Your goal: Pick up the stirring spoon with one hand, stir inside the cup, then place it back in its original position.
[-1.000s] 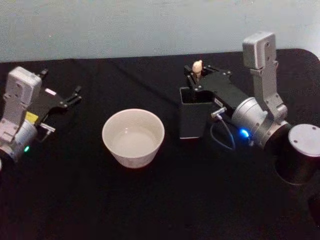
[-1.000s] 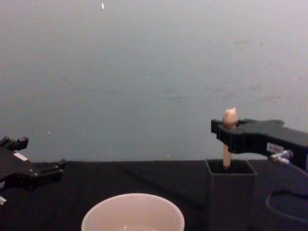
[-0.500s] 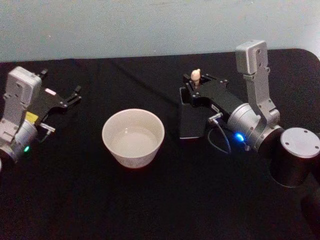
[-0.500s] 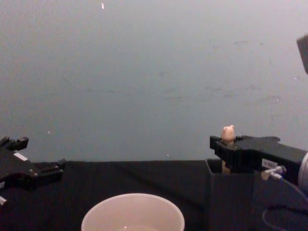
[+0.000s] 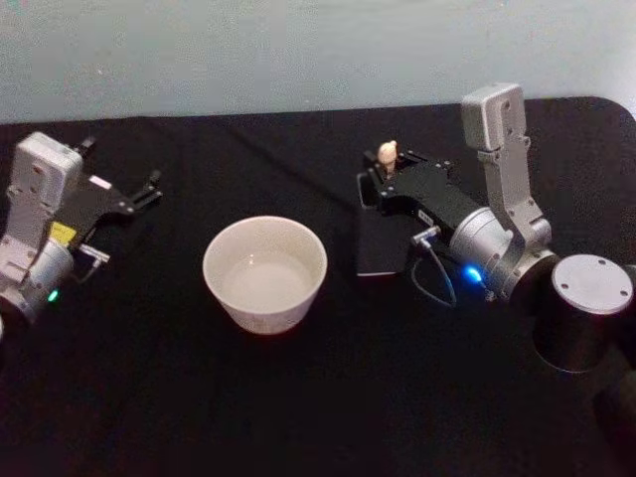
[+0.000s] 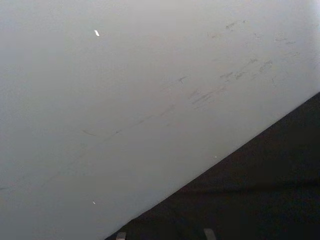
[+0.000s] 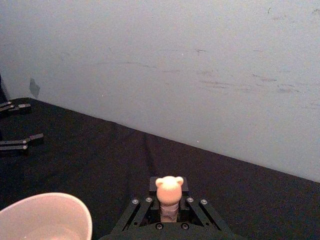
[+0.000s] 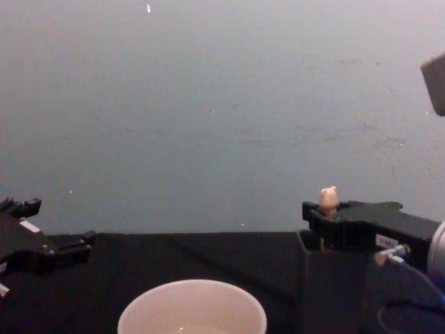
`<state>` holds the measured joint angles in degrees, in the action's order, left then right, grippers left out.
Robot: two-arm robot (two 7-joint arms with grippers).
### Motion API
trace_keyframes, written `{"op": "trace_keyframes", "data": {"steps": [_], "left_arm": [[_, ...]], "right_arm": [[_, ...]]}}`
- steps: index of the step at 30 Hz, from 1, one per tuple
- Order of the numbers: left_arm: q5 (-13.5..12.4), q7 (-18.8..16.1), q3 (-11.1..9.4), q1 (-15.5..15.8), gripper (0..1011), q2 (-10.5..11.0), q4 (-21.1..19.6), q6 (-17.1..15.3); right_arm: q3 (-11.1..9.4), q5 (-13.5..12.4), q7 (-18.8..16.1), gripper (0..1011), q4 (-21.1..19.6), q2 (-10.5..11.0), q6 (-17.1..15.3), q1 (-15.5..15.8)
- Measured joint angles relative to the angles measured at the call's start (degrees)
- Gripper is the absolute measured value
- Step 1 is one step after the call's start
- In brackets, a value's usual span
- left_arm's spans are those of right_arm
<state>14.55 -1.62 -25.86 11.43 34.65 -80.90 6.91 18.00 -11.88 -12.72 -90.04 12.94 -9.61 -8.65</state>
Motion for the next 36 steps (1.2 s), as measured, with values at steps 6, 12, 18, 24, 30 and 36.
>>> {"op": "trace_keyframes", "data": {"steps": [6,12,18,24,30,36], "left_arm": [[0.0,0.0,0.0,0.0,1001,0.0,0.0,0.0],[0.0,0.0,0.0,0.0,1001,0.0,0.0,0.0],[0.0,0.0,0.0,0.0,1001,0.0,0.0,0.0],[0.0,0.0,0.0,0.0,1001,0.0,0.0,0.0],[0.0,0.0,0.0,0.0,1001,0.0,0.0,0.0],[0.0,0.0,0.0,0.0,1001,0.0,0.0,0.0]], "right_arm": [[0.0,-0.1,0.0,253,-0.1,0.0,0.0,0.0],[-0.1,-0.2,0.0,398,-0.2,0.1,0.0,0.0],[-0.1,-0.3,-0.1,626,-0.2,0.1,0.0,0.1],[-0.1,-0.3,-0.1,797,-0.2,0.1,0.1,0.1],[-0.1,-0.3,-0.1,984,-0.2,0.1,0.1,0.1],[-0.2,-0.6,-0.5,1000,-0.5,0.1,0.1,0.1]]}}
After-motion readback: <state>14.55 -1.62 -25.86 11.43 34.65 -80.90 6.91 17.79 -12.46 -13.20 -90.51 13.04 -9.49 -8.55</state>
